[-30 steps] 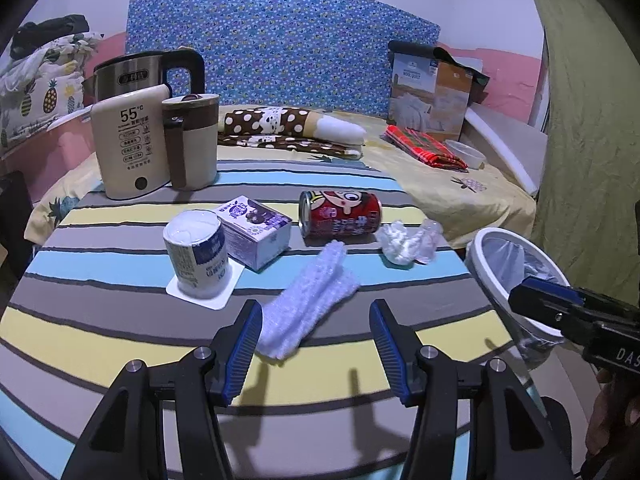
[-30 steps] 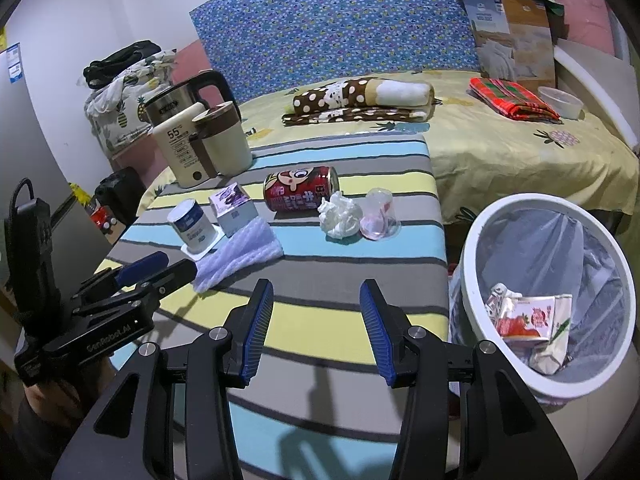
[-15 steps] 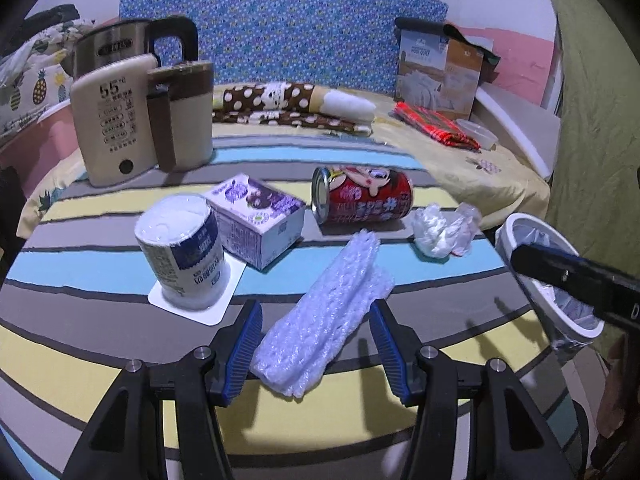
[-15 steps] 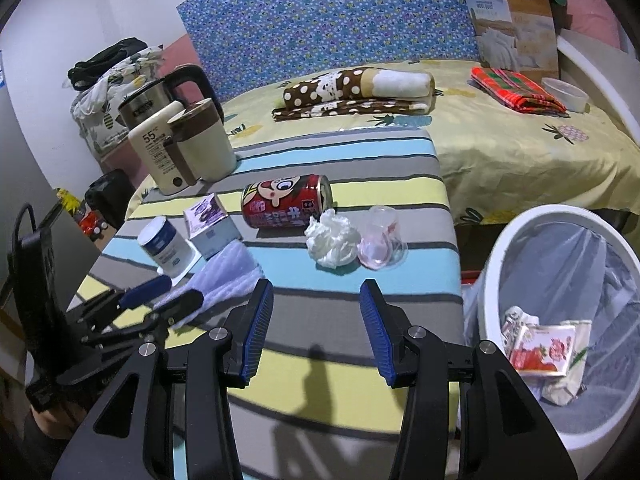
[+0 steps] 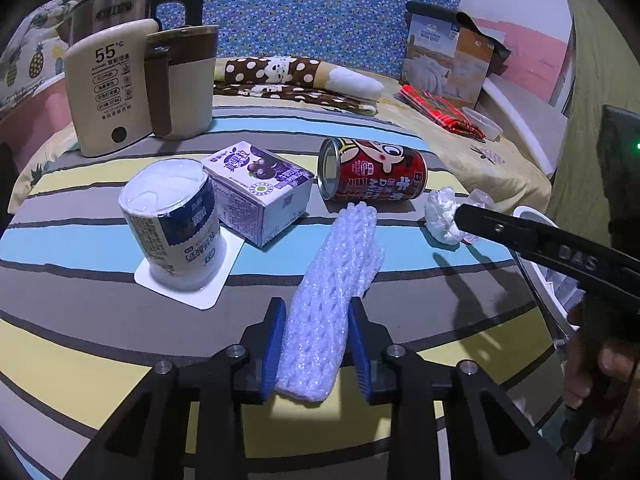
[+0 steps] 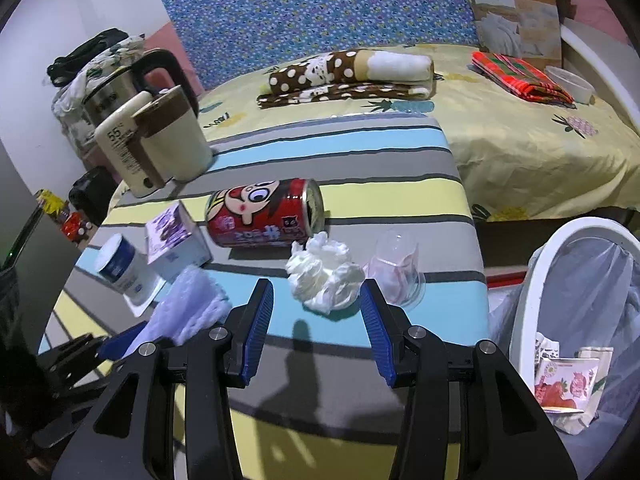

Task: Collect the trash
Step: 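Grasp the white foam sleeve with the left tool while the right tool grasps the crumpled tissue, then carry the foam sleeve and tissue over the bin and open both tools, then move both tools back over the table toward the cup and can, then lower the left tool around the white yogurt cup while the right tool reaches the red can, then close the left tool on the yogurt cup while the right tool grasps the red can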

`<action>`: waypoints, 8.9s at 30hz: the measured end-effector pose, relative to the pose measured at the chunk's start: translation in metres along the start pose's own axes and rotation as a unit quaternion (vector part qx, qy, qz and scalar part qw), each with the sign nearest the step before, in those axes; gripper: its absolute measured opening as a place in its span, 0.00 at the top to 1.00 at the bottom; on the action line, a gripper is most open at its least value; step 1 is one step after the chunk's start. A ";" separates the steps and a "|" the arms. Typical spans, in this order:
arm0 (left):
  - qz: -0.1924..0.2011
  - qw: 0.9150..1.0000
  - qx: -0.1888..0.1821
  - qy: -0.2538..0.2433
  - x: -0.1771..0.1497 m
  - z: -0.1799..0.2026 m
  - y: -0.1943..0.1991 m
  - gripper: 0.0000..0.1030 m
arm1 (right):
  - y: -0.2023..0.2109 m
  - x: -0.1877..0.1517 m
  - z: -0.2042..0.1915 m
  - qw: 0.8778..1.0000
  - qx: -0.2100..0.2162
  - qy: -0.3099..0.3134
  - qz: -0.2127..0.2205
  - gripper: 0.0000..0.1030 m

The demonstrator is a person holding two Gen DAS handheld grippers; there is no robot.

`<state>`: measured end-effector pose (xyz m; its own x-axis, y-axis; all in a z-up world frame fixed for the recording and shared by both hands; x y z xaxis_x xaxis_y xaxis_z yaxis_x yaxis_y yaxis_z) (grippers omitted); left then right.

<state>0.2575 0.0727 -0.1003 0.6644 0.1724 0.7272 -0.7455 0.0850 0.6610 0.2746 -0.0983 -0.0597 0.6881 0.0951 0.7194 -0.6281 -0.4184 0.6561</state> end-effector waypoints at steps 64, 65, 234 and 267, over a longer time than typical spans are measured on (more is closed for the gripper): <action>0.044 0.996 -0.060 -0.055 -0.025 0.123 0.097 0.75 | 0.120 -0.039 0.023 0.996 -0.007 -0.033 0.077 0.86; 0.043 0.995 -0.063 -0.058 -0.025 0.127 0.096 0.75 | 0.121 -0.039 0.025 0.996 -0.009 -0.035 0.079 0.86; 0.074 0.994 0.068 0.052 0.048 -0.086 0.014 0.44 | -0.007 0.000 -0.056 0.990 0.127 0.052 -0.034 0.51; 0.076 0.994 0.053 0.055 0.048 -0.089 0.005 0.51 | -0.031 0.007 -0.045 0.993 0.077 0.088 -0.027 0.46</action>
<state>0.2809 0.1686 -0.0790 0.5311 0.2818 0.7991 -0.8229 -0.0530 0.5657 0.2822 -0.0444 -0.0648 0.6367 0.2716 0.7217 -0.5197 -0.5403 0.6618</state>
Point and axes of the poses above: each gripper's, at about its wrist camera, not at the fingertips, and y roughly against the way its jaws point, z to its right, x to its top, the point moved 6 cm from there along -y, roughly the way its jaws point, and after that the axes turned 6 degrees about z, right-handed, at the moved point
